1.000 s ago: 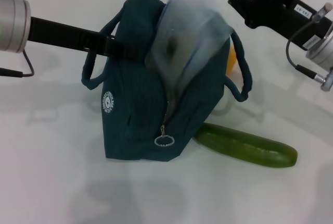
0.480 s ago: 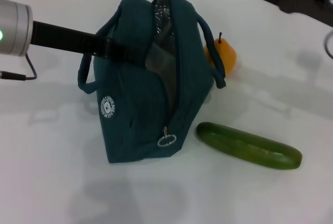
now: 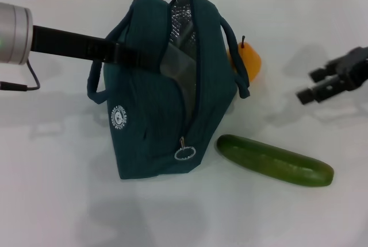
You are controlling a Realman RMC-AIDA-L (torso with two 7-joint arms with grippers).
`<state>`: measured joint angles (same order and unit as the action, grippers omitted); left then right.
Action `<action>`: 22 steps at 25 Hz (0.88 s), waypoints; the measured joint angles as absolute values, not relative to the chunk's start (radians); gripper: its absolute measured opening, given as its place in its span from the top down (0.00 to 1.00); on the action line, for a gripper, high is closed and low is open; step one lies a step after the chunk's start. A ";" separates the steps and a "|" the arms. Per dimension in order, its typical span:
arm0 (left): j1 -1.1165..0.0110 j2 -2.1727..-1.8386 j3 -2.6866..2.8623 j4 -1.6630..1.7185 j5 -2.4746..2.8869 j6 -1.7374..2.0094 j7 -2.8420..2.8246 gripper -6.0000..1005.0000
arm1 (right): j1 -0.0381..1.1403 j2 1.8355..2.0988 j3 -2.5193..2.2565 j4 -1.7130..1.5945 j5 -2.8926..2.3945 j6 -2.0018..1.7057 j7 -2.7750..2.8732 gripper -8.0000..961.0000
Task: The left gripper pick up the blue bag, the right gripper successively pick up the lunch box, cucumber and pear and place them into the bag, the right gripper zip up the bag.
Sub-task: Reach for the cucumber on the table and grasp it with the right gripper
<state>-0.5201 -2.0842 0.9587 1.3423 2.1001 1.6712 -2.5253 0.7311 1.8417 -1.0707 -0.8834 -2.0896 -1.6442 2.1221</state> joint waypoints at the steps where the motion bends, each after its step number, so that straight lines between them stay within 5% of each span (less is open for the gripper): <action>1: -0.520 -2.084 0.959 1.342 2.100 1.671 -2.525 0.96 | 0.752 1.853 -1.072 -0.921 -2.173 -1.656 2.146 0.08; 4: -0.520 -2.084 0.959 1.342 2.100 1.669 -2.524 0.96 | 0.810 1.900 -1.074 -1.025 -2.372 -1.714 2.203 0.08; 9: -0.520 -2.084 0.959 1.338 2.099 1.665 -2.522 0.96 | 0.917 2.015 -1.101 -1.143 -2.616 -1.821 2.247 0.09; 22: -0.527 -2.086 0.963 1.322 2.098 1.650 -2.519 0.96 | 0.987 2.028 -1.431 -1.081 -2.486 -1.757 2.353 0.10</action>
<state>-0.5271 -2.0863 0.9625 1.3218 2.0975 1.6504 -2.5188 0.9868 2.0279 -1.4308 -1.0808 -2.4860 -1.7568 2.3528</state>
